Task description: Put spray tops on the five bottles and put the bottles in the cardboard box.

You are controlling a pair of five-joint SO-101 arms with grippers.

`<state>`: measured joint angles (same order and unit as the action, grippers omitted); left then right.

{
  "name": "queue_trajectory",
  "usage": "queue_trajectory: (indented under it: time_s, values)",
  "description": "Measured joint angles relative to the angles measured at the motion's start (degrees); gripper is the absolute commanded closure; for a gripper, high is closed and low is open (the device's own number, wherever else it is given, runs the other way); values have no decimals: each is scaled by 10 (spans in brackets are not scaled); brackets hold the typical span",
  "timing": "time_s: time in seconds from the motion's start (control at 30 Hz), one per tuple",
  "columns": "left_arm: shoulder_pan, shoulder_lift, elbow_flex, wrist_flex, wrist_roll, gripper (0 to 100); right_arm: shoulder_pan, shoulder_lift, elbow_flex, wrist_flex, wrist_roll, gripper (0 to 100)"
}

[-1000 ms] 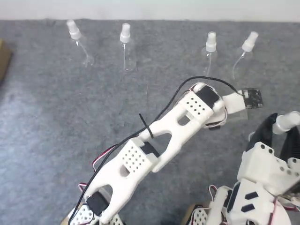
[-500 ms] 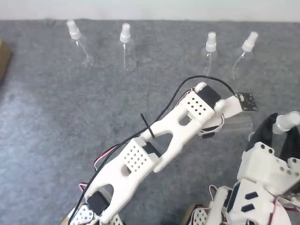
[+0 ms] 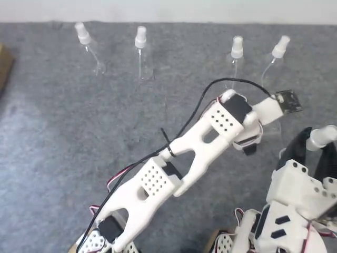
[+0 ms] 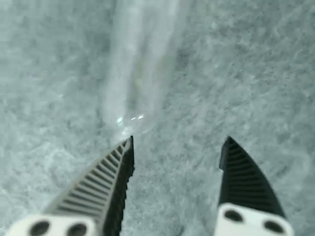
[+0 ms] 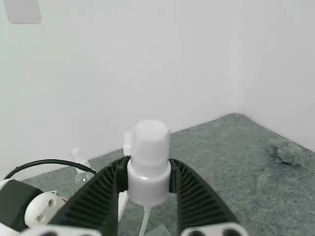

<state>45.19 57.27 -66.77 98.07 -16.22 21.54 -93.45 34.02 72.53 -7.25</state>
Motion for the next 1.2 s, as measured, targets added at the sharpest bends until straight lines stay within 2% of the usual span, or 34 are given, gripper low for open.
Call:
queue_trajectory:
  time_s: [0.2, 0.4, 0.57, 0.77, 0.87, 1.1, 1.2]
  values:
    - [4, 58, -3, -85, 0, 707, 0, 0, 0, 0, 0, 990]
    - [-26, 84, -3, -157, 0, 709, 0, 0, 0, 0, 0, 990]
    - [-26, 84, -7, -155, 0, 710, 0, 0, 0, 0, 0, 990]
    - [0, 84, -90, -84, 0, 727, 0, 0, 0, 0, 0, 990]
    - [1, 84, -132, -73, 5, 750, 0, 0, 0, 0, 0, 990]
    - [-18, 135, -142, -142, 21, 744, 0, 0, 0, 0, 0, 990]
    - [-26, 159, -142, -165, 21, 701, 0, 0, 0, 0, 0, 990]
